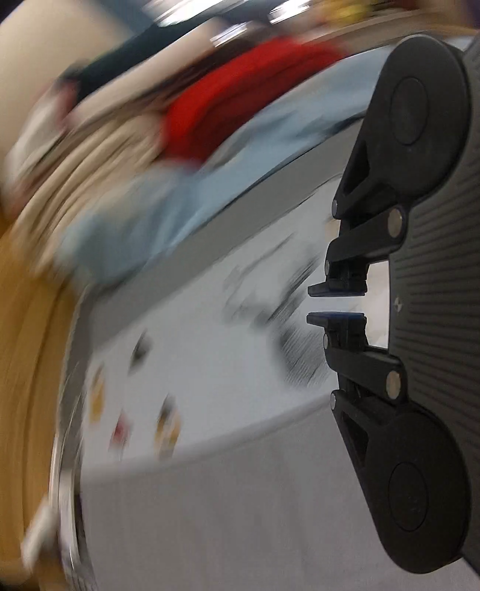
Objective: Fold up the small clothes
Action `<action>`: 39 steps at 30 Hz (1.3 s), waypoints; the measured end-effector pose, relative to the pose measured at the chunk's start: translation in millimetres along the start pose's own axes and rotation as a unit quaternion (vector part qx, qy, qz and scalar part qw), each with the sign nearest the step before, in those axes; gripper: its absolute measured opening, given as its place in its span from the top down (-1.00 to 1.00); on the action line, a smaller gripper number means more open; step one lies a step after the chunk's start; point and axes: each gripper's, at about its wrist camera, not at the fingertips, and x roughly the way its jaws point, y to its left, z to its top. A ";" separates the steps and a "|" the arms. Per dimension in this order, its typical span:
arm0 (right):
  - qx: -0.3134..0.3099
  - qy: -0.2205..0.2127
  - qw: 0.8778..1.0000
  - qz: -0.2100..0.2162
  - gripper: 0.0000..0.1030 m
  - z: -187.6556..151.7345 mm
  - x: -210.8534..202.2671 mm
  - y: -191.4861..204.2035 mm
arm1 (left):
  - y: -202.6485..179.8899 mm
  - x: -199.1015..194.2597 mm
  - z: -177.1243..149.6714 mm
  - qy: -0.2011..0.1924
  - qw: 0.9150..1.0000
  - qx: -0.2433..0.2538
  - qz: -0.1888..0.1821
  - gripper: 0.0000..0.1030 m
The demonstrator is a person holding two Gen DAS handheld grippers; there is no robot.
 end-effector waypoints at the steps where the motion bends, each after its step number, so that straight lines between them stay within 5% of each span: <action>1: -0.016 -0.001 1.000 0.021 0.42 -4.9 -3.1 13.4 | -17.9 1.4 -10.9 0.017 0.998 0.044 -0.030 0.61; 2: -0.030 0.005 0.998 0.051 0.36 -7.9 -2.7 24.6 | -37.3 4.9 -24.8 0.038 0.993 0.094 -0.063 0.33; 5: -0.078 0.050 0.985 0.149 0.33 -24.2 3.2 60.4 | -84.1 17.3 -87.6 0.117 0.958 0.232 -0.123 0.25; 8: -0.138 0.109 0.962 0.207 0.31 -47.4 13.0 97.1 | -98.1 36.0 -132.3 0.160 0.934 0.307 -0.093 -0.02; 12: -0.212 0.153 0.940 0.220 0.13 -78.0 22.8 131.2 | -85.8 62.8 -165.3 0.191 0.917 0.348 -0.033 -0.21; 15: -0.263 0.145 0.933 0.197 0.11 -93.3 26.6 146.4 | -74.2 76.1 -170.3 0.204 0.906 0.368 -0.050 -0.32; 18: -0.296 0.125 0.929 0.185 0.06 -96.1 26.0 155.8 | -78.7 72.7 -185.4 0.195 0.880 0.429 -0.057 -0.42; 20: -0.304 0.118 0.927 0.184 0.12 -98.2 25.8 158.6 | -86.1 76.0 -190.4 0.180 0.859 0.476 -0.057 -0.21; 21: -0.310 0.114 0.925 0.187 0.31 -100.2 23.4 159.7 | -85.3 75.6 -192.5 0.170 0.852 0.491 -0.060 -0.01; 22: -0.318 0.111 0.921 0.195 0.44 -100.9 22.8 161.9 | -85.6 76.2 -190.8 0.165 0.850 0.496 -0.057 0.58; 23: -0.324 0.110 0.918 0.200 0.80 -102.2 21.1 163.0 | -86.7 78.6 -186.3 0.162 0.849 0.500 -0.048 0.74; 26: -0.327 0.104 0.917 0.202 0.94 -100.8 22.5 168.5 | -83.6 82.8 -169.5 0.163 0.860 0.483 -0.035 0.77; 27: -0.315 0.098 0.922 0.202 0.95 -97.2 23.2 168.3 | -81.1 82.5 -165.8 0.156 0.857 0.490 -0.023 0.78; 29: -0.283 0.062 0.939 0.184 0.96 -85.4 19.8 166.5 | -73.6 86.9 -156.3 0.135 0.854 0.502 0.016 0.79; 31: -0.233 0.016 0.959 0.162 0.96 -68.5 13.8 160.6 | -65.8 91.9 -141.5 0.121 0.860 0.493 0.048 0.79; 33: -0.206 0.012 0.964 0.166 0.96 -61.0 14.2 157.1 | -60.2 97.1 -129.9 0.129 0.863 0.485 0.062 0.76; 35: -0.213 0.012 0.965 0.151 0.95 -64.9 18.1 157.7 | -62.0 98.9 -128.0 0.160 0.851 0.497 0.052 0.65; 37: -0.217 0.012 0.968 0.127 0.92 -69.1 23.8 156.5 | -67.9 92.4 -135.5 0.180 0.818 0.545 0.039 0.55; 38: -0.213 0.015 0.970 0.119 0.92 -68.2 27.0 155.1 | -70.3 88.0 -138.0 0.179 0.808 0.560 0.037 0.54; 39: -0.203 0.023 0.971 0.120 0.90 -67.1 29.5 150.9 | -73.3 82.8 -133.9 0.168 0.813 0.556 0.033 0.53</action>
